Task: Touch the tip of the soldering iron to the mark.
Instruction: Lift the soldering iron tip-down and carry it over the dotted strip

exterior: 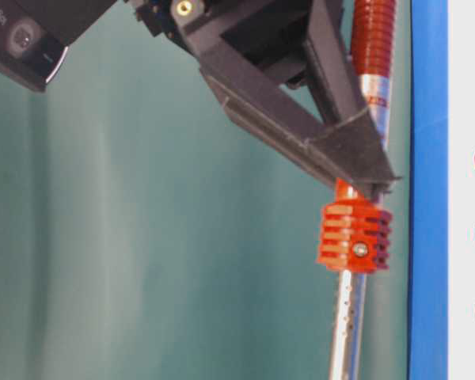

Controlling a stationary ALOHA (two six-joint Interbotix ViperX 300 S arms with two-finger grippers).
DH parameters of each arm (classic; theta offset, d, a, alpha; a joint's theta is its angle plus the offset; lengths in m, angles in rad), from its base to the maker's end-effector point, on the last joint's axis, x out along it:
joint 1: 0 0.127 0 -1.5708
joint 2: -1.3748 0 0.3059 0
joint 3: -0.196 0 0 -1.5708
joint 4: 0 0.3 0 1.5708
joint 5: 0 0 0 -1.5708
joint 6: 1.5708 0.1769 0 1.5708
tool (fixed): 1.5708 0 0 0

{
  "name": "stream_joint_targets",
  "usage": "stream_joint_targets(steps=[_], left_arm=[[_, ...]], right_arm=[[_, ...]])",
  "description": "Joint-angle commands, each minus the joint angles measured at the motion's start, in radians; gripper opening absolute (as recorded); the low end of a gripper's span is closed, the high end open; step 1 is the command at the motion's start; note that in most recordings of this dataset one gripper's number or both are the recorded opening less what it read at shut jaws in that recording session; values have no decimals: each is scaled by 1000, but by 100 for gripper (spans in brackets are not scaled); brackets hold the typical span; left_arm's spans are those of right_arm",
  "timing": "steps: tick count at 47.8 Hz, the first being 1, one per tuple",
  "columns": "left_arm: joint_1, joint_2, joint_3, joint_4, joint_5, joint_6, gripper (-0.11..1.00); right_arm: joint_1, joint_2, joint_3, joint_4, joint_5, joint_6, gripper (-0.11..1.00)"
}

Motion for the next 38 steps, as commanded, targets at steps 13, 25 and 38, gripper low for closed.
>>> stream_joint_targets(steps=[13, 25, 38], left_arm=[[2, 3, -14, 2, -11, 0, 0], [2, 3, -12, 2, -11, 0, 0], [2, 9, -11, 2, -9, -2, 0]], right_arm=[[-49, -21, -28, -21, 20, -28, 6], [-216, -21, -37, -69, 121, -129, 6], [-393, -21, -81, -104, 245, -259, 6]])
